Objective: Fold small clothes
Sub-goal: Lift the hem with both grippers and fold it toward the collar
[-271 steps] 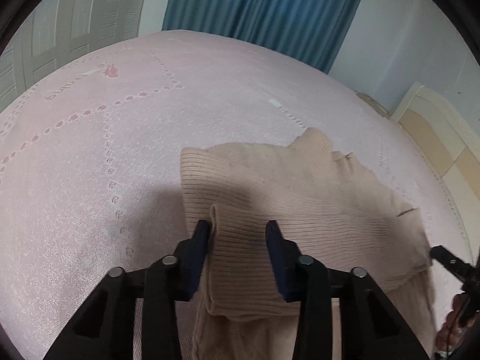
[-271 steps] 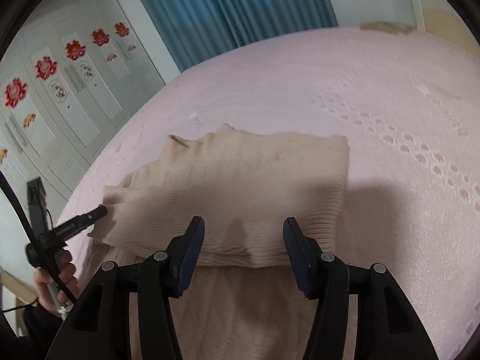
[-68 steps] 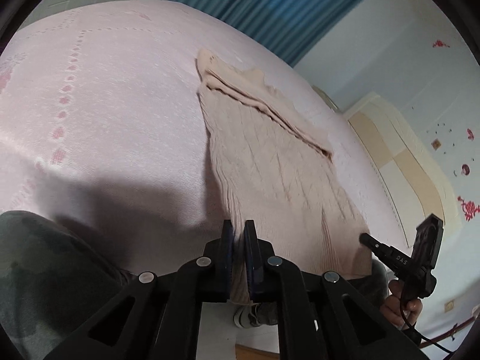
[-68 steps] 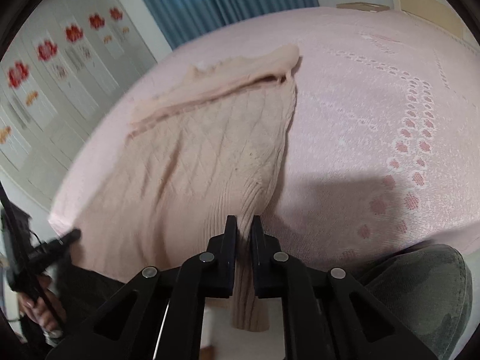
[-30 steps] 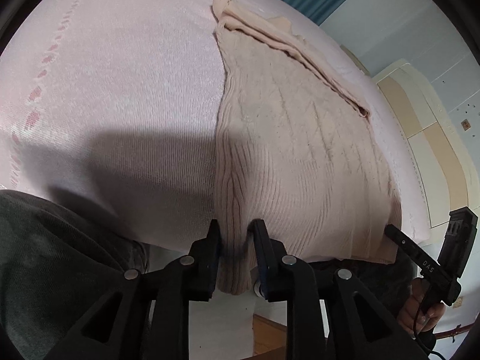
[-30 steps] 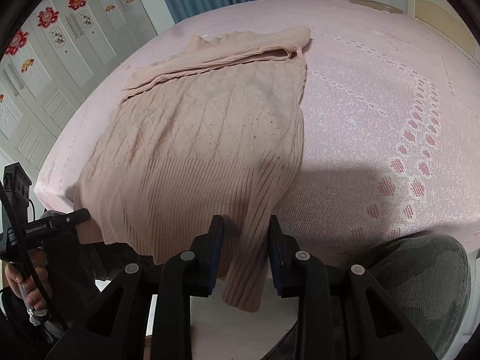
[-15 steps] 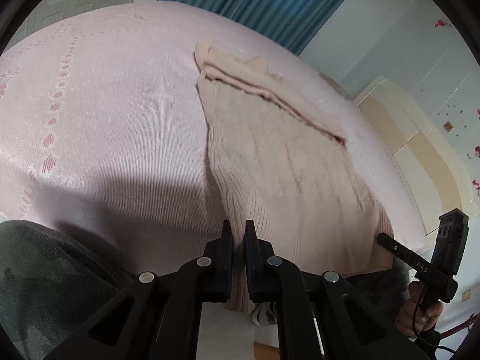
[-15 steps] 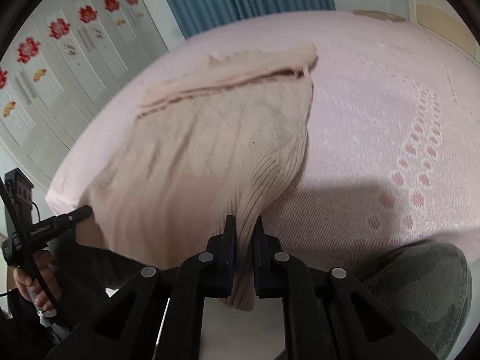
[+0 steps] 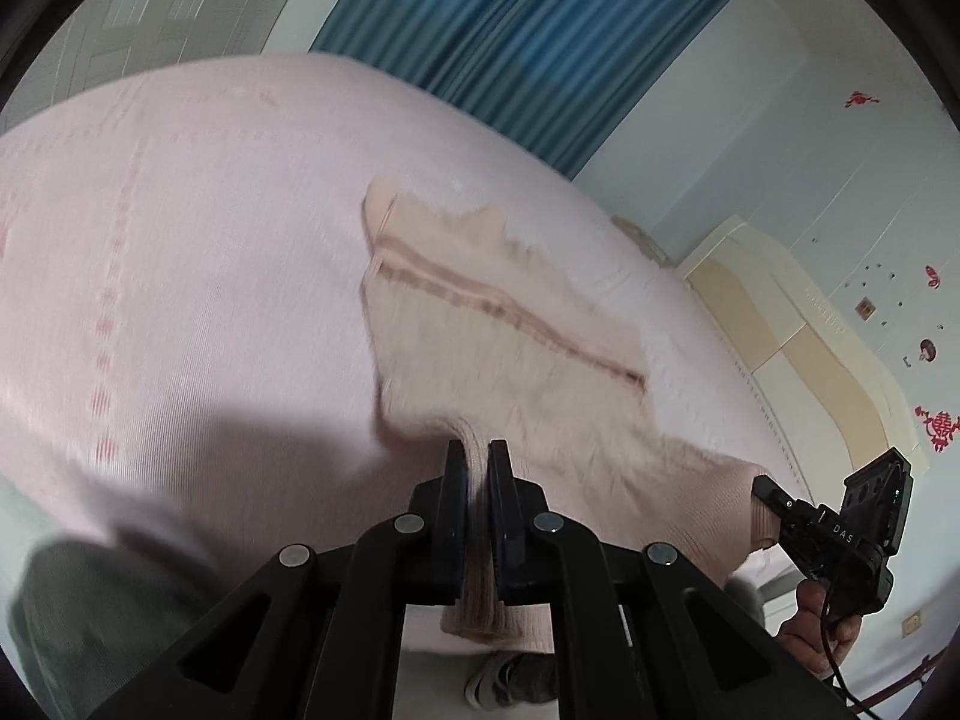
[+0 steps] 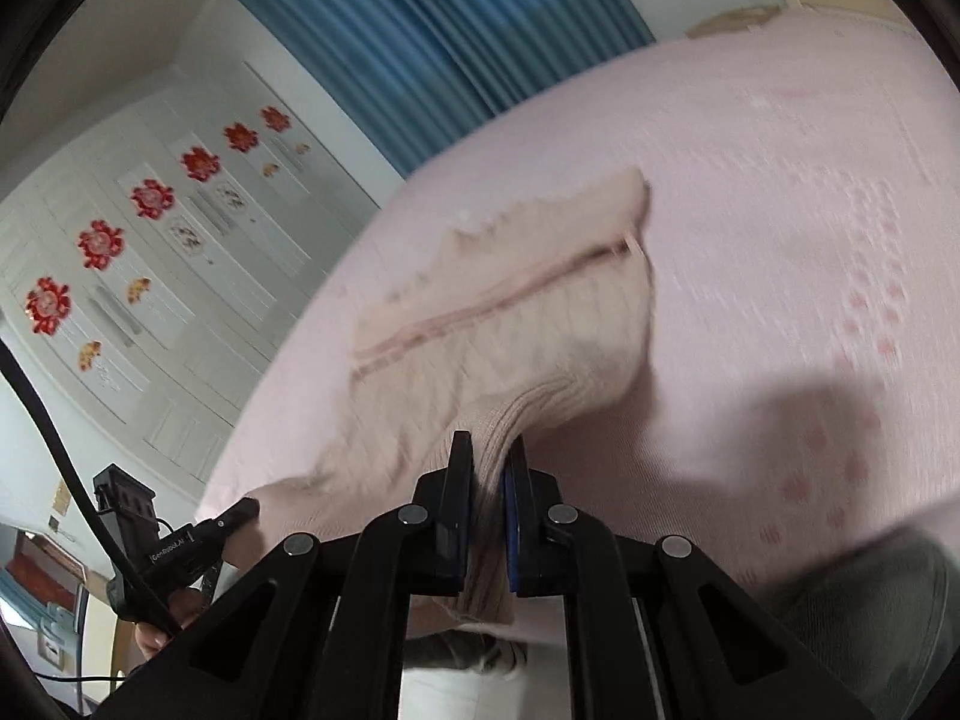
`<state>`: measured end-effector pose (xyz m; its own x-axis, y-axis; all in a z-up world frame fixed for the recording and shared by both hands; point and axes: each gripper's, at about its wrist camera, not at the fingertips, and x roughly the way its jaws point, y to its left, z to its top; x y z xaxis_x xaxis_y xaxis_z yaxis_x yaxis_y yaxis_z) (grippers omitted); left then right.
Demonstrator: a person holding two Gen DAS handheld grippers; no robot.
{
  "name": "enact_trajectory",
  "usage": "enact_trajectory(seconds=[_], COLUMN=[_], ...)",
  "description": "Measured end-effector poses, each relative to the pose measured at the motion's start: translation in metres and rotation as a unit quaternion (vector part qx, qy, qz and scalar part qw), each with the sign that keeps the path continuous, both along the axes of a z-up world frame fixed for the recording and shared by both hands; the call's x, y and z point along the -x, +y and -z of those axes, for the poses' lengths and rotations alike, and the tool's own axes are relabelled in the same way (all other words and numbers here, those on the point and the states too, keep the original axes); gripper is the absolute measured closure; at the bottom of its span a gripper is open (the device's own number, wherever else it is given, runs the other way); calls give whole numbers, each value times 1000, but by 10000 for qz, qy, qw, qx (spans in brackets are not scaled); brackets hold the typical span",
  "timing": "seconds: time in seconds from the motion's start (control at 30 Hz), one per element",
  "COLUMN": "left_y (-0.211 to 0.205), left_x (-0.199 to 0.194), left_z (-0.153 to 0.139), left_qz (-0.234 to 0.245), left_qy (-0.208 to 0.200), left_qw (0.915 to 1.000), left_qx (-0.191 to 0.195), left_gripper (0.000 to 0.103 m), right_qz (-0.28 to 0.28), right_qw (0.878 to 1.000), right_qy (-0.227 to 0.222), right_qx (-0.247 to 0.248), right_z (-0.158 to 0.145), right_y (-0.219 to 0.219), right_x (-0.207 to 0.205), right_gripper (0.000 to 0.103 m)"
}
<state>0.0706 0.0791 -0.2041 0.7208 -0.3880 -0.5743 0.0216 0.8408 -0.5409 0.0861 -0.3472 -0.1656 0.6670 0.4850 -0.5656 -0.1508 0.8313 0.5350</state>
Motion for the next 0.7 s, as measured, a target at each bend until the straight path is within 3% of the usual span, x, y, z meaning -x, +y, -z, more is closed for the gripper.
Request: enact_trajectory(seconds=[0.3, 0.53, 0.7], left_y=[0, 10, 5], left_x=[-71, -136, -190], left_z=[-32, -31, -20], left_qz=[-351, -548, -578], left_qy=[-237, -243, -193], left_qw=[9980, 9979, 9979], left_qx=[-477, -242, -215], left_gripper=[96, 96, 96], right_qz=[116, 369, 442], right_qw=[9990, 9976, 9982], right_qy=[-379, -307, -211], right_qx=[-226, -499, -356], right_z=[-31, -24, -13], right_y=[8, 1, 9], right_x=[-70, -142, -193], right_gripper=[94, 94, 94])
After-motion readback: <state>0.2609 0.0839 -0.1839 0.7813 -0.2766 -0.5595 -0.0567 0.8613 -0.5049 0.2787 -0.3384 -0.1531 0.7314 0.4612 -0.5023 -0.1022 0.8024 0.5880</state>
